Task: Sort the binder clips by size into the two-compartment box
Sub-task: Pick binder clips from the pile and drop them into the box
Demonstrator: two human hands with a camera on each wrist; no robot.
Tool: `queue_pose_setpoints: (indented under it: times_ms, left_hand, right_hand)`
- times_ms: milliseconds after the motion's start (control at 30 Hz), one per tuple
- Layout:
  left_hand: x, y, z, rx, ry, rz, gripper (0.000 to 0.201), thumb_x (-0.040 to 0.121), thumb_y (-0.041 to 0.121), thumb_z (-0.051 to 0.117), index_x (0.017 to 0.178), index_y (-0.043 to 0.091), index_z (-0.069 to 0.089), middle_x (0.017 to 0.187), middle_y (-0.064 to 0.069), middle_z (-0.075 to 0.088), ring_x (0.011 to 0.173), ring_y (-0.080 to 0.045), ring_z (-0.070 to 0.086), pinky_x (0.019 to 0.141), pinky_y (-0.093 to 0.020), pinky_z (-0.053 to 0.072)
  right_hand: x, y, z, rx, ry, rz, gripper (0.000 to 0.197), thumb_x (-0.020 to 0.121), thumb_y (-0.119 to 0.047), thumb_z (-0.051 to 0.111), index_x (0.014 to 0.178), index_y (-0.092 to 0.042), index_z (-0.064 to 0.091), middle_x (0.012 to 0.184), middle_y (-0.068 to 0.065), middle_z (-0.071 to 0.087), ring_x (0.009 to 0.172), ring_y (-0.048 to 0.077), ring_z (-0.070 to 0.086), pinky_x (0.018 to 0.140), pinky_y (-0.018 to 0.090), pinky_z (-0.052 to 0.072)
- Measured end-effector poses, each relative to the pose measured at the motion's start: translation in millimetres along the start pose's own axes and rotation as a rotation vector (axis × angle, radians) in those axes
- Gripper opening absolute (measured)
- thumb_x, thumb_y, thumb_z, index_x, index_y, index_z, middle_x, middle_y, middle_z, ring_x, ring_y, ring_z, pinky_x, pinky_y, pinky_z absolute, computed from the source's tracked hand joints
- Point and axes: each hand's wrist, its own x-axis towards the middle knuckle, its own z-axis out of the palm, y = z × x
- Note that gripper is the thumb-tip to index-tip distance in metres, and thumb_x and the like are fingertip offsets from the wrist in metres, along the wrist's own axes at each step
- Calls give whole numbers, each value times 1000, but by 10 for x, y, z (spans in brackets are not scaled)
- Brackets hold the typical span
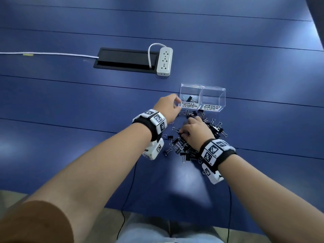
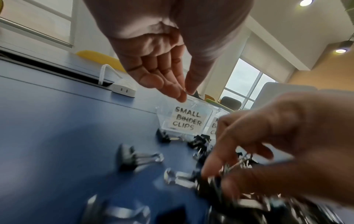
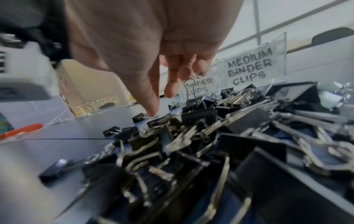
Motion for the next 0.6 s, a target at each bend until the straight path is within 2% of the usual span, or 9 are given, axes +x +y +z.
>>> queue_pose_setpoints:
  times_ms: [67, 133, 200, 267, 333, 433, 533, 600]
  left_hand:
    - [-196, -203, -24, 16, -18, -17, 13, 88, 18, 58, 100, 20, 62, 71, 10, 52, 68, -16, 55, 67, -25, 47]
    - [-382, -428, -22, 67, -53, -34, 12, 85, 16, 59, 96, 19, 64, 72, 10, 54, 73, -18, 56, 71, -26, 48]
    - [-542, -620, 21, 135, -97, -35, 13, 84, 14, 59, 95, 19, 65, 84, 4, 60, 84, -21, 60, 79, -32, 52]
    - [-658, -754, 84, 202, -111, -17, 18, 84, 15, 60, 101, 20, 64, 100, -1, 59, 95, -20, 58, 84, -36, 52]
    - [-722, -818, 142, 243, -106, -14, 26, 85, 17, 59, 110, 21, 61, 110, -2, 55, 104, -20, 54, 85, -39, 52]
    - [-742, -836, 201, 266, -102, -8, 34, 86, 16, 58, 120, 20, 57, 115, -4, 51, 108, -22, 53, 85, -42, 52]
    - [-718, -809, 252, 314, -106, 5, 33, 88, 16, 56, 122, 17, 56, 118, -5, 49, 107, -24, 53, 81, -40, 52]
    - [-692, -772, 274, 340, -104, 3, 25, 90, 15, 54, 115, 14, 57, 117, -6, 49, 104, -25, 54, 75, -38, 50]
  right_hand:
    - [22, 5, -53, -41, -3, 53, 24, 89, -20, 53, 108, -20, 69, 107, 6, 57, 107, 29, 43, 96, 41, 42]
    - [40, -28, -102, -25, 37, 70, 25, 91, -20, 50, 108, -20, 68, 110, 5, 58, 108, 28, 42, 97, 41, 41]
    - [45, -154, -94, 3, 39, 21, 24, 90, -20, 51, 106, -18, 68, 109, 6, 60, 108, 28, 44, 96, 41, 42]
    - [43, -327, -30, 46, -40, -10, 24, 88, -22, 54, 107, -16, 66, 110, 6, 61, 110, 28, 46, 97, 40, 41]
    - [49, -454, 75, 20, -122, -2, 29, 87, -26, 56, 112, -14, 62, 115, 8, 60, 114, 29, 45, 99, 39, 40]
    - [76, -506, 198, -72, -170, 35, 36, 87, -29, 58, 118, -10, 55, 120, 12, 57, 118, 31, 43, 100, 39, 39]
    - [110, -481, 243, 7, -172, 93, 30, 86, -24, 60, 111, -8, 57, 117, 13, 57, 117, 31, 44, 99, 39, 39]
    - [127, -448, 240, 87, -167, 108, 19, 85, -19, 59, 101, -9, 59, 111, 13, 60, 113, 31, 46, 95, 37, 40]
